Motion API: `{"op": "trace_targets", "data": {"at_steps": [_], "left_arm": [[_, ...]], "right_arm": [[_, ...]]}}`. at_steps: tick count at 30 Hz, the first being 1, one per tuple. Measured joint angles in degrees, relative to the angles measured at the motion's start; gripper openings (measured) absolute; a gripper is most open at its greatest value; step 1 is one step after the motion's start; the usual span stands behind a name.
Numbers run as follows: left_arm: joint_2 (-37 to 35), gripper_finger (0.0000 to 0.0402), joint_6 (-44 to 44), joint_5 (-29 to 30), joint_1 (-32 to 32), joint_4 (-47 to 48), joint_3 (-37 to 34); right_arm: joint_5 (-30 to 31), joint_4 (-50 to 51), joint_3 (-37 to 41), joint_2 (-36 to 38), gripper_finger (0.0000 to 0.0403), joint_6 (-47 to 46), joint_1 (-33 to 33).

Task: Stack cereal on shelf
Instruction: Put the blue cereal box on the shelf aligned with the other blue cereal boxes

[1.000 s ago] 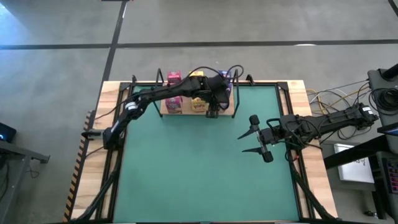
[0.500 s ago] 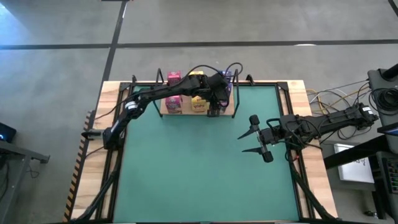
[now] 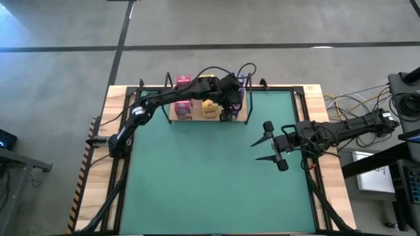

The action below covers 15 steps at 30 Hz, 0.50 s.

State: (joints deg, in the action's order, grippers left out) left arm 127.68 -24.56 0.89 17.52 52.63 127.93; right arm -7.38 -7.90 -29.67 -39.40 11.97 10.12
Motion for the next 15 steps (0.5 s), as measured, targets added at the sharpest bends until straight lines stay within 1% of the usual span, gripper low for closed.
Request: {"op": "trace_targets", "data": {"at_steps": [3,5,6,8,13,15], "left_arm": [[-0.2,0.024,-1.3,0.0,-0.1,2.5,3.5],[-0.2,0.024,-1.2,0.1,-0.2,4.7,6.7],[-0.5,0.024,-0.7,0.1,-0.3,4.9,7.2],[-3.1,0.024,-0.3,0.1,-0.6,3.8,5.4],[-8.6,0.024,2.4,0.2,-1.8,4.8,3.7],[-11.1,0.024,3.2,0.2,-2.4,5.2,1.9]], "right_arm": [[0.0,0.1,0.0,0.0,0.0233,-0.3,0.0],[0.1,0.3,0.0,0.0,0.0233,-0.7,0.0],[0.6,0.4,0.0,0.0,0.0233,-0.8,0.0],[2.1,0.5,0.0,0.0,0.0233,-0.9,0.0],[5.6,1.1,0.0,-0.1,0.0233,-1.9,0.0],[8.2,1.3,0.0,-0.1,0.0233,-2.5,0.0]]}}
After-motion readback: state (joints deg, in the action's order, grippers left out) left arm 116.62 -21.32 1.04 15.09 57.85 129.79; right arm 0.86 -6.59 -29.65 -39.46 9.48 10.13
